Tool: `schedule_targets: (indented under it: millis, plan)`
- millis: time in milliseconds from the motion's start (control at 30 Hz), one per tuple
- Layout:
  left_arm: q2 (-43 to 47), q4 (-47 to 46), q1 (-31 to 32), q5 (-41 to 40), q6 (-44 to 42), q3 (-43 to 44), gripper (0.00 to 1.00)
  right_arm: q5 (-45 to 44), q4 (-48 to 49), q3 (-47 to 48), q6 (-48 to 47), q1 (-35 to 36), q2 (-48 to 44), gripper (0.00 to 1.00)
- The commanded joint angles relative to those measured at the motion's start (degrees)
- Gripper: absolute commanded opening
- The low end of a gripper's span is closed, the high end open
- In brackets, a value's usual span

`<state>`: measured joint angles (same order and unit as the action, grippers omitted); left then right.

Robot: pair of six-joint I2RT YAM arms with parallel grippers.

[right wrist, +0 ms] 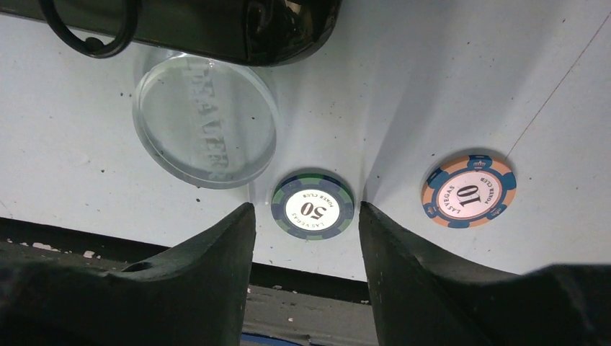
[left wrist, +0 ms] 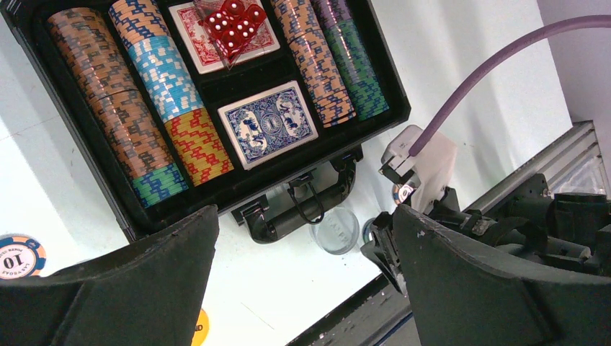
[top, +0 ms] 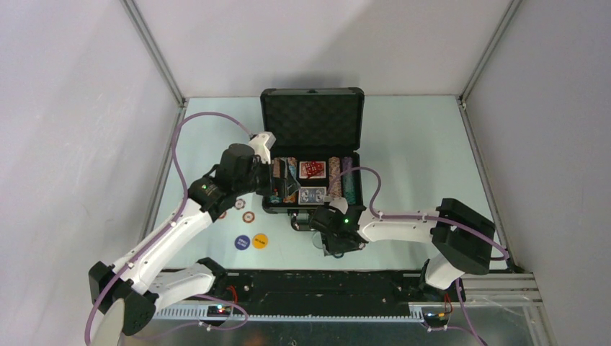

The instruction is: Pack up texas hold em set

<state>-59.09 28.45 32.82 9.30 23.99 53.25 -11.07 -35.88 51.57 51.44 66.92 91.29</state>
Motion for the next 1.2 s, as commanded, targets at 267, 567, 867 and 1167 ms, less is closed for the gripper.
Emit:
schedule_targets:
  millis: [267, 567, 867, 1167]
  plan:
    - [1.3, -0.8, -0.4, 0.0, 0.1, 0.4, 0.95, 0.7, -3.6, 0.2, 1.1, 0.6, 2.2, 0.55]
    - [1.4, -0.7, -0.4, 0.0, 0.0, 0.3, 0.95, 1.2, -3.3, 0.2, 1.2, 1.4, 3.7, 0.53]
    - [1.4, -0.7, -0.4, -0.1, 0.0, 0.3, 0.95, 1.4, -2.4, 0.3, 1.2, 1.5, 4.8, 0.49]
    - [1.4, -0.7, -0.4, -0.1, -0.1, 0.4, 0.95, -0.4, -3.0, 2.7, 0.9, 1.6, 7.0, 0.5]
